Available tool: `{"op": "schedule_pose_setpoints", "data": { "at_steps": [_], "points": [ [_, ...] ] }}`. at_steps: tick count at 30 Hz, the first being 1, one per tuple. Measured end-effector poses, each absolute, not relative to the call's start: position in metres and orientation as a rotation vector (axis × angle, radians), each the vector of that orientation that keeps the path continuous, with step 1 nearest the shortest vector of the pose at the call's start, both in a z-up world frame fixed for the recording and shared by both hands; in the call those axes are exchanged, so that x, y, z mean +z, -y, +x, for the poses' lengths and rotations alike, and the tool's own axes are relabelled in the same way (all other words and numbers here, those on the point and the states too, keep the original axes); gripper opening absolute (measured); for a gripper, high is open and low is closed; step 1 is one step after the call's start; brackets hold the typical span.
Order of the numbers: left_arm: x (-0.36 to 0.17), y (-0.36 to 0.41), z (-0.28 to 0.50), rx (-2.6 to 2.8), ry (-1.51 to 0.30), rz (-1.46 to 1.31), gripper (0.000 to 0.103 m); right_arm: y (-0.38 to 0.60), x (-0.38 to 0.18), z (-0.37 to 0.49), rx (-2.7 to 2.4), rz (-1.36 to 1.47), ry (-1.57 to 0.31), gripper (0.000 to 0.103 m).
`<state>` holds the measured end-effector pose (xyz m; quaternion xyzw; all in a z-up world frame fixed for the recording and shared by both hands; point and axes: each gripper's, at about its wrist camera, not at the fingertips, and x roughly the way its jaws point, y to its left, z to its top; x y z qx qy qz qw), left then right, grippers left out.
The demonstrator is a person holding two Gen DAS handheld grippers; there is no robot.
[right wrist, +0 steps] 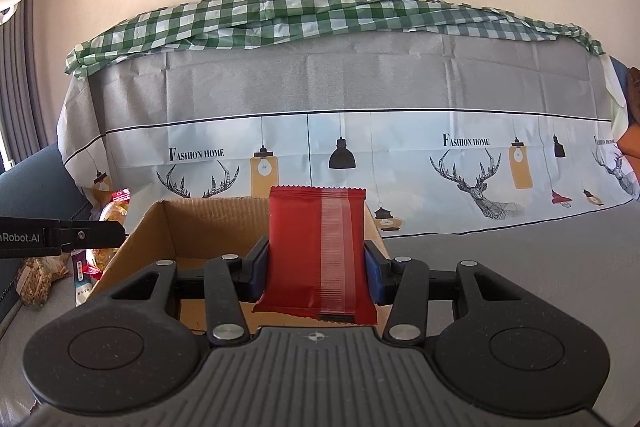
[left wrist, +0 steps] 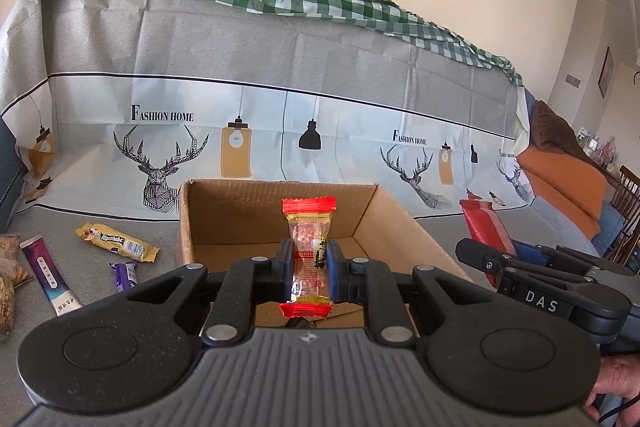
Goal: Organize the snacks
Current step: 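Hold the red bar and the candy above the box opening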
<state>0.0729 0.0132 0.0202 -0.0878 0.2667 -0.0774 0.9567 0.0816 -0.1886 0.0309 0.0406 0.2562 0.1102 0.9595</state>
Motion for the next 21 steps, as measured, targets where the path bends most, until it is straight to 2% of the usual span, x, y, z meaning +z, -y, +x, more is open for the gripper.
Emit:
{"op": "schedule_pose_setpoints", "data": {
  "at_steps": [21],
  "points": [
    [0.0213,-0.0121,0.0734,-0.174,-0.536,-0.177,0.018,0.1881,0.0302,0.0806,0.229,0.073,-0.512,0.050]
  ]
}}
